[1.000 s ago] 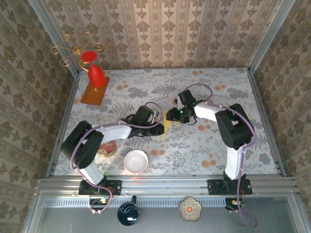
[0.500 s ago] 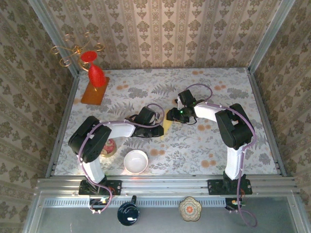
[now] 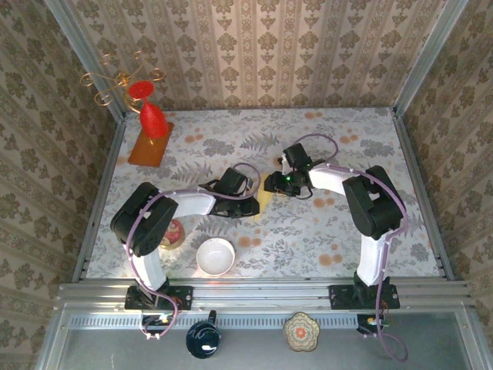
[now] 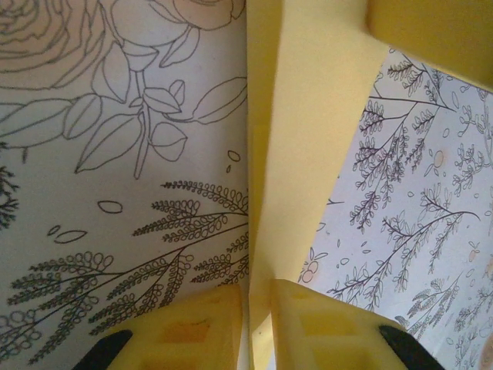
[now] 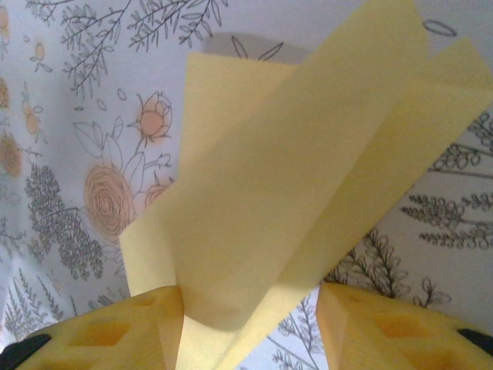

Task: Fold a paper plane with a square sheet of paper (pick it up from the middle)
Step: Fold the wing for the fifth time at the center of the table.

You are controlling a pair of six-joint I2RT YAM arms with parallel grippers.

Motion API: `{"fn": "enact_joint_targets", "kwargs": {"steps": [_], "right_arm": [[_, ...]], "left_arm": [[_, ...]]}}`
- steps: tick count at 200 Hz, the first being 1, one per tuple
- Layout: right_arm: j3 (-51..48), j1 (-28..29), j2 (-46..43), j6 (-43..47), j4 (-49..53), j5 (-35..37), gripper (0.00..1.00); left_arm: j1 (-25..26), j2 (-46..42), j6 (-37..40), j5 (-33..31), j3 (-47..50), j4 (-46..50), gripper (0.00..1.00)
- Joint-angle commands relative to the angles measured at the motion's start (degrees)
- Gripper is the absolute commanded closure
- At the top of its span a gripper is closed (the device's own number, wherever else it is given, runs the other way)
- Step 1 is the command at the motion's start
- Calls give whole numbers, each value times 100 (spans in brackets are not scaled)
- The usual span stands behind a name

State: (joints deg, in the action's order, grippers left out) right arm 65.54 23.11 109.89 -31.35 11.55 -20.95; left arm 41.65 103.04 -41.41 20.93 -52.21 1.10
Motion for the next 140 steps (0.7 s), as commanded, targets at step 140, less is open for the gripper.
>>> {"fn": "enact_joint_targets", "kwargs": {"steps": [140], "right_arm": [[-18, 264, -204, -231, -542, -867, 74]], "left_arm": [[247, 480, 212, -432, -325, 918, 78]]}}
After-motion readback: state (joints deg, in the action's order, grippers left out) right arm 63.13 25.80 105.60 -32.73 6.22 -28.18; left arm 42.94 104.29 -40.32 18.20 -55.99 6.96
